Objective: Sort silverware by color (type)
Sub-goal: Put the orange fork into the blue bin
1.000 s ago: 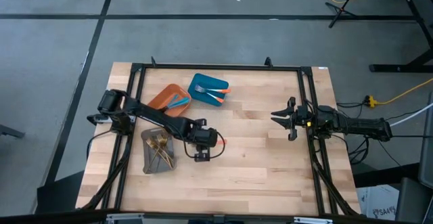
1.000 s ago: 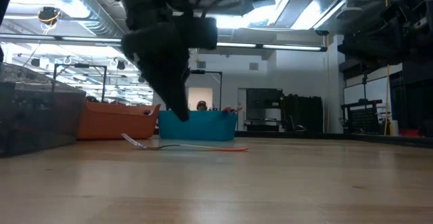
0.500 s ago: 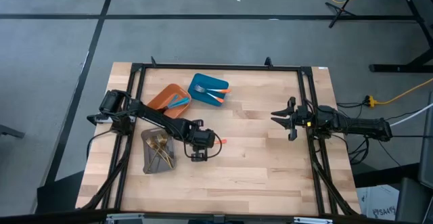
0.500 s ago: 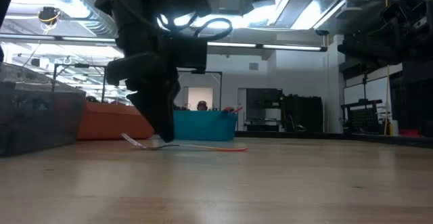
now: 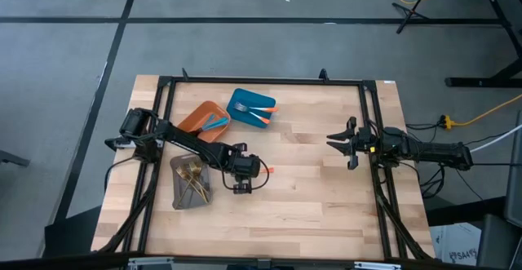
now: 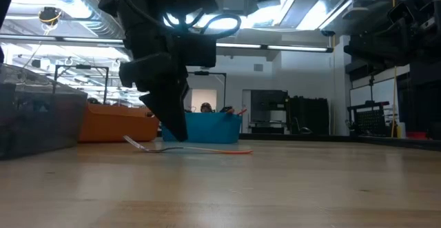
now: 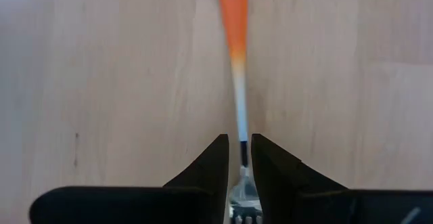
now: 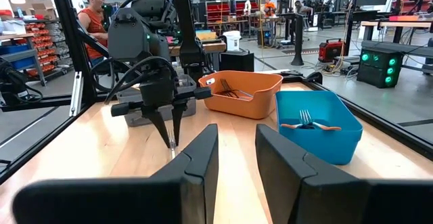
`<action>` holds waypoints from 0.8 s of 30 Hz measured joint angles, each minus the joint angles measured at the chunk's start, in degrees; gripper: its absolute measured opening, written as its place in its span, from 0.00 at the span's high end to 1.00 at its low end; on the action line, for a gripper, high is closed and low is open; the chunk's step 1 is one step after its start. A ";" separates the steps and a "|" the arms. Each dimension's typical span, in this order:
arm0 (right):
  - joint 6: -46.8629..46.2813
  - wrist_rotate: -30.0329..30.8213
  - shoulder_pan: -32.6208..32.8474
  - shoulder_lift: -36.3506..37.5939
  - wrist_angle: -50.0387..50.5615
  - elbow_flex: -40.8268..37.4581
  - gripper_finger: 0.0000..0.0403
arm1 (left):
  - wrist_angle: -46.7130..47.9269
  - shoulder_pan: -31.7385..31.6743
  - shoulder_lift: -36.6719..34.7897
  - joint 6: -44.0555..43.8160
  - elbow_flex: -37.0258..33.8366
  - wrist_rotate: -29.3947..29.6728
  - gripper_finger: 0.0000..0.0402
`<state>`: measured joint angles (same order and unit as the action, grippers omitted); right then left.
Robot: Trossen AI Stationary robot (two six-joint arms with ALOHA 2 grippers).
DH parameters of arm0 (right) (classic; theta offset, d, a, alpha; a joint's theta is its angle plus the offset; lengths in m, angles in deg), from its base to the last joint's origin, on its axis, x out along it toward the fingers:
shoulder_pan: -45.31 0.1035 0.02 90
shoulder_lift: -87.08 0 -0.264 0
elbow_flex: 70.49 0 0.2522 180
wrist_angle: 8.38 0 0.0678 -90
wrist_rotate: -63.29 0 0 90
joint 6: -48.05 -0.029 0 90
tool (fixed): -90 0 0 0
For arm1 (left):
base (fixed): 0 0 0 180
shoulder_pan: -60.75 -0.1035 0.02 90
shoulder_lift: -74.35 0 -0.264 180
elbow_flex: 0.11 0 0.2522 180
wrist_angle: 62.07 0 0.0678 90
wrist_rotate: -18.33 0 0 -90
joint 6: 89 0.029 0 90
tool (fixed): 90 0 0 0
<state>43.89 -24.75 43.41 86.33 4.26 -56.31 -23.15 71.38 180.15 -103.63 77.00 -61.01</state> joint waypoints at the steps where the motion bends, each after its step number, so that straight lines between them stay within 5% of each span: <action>1: 0.00 0.00 0.01 0.00 0.00 0.00 0.77 | 0.00 -0.09 0.00 0.00 0.00 0.37 0.85; 24: 0.00 0.00 0.02 0.00 0.00 0.00 0.77 | -0.46 -0.21 2.12 0.02 -0.04 -1.44 0.85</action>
<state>43.89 -24.75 43.44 86.33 4.26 -56.31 -23.60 71.17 182.26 -103.61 76.96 -62.45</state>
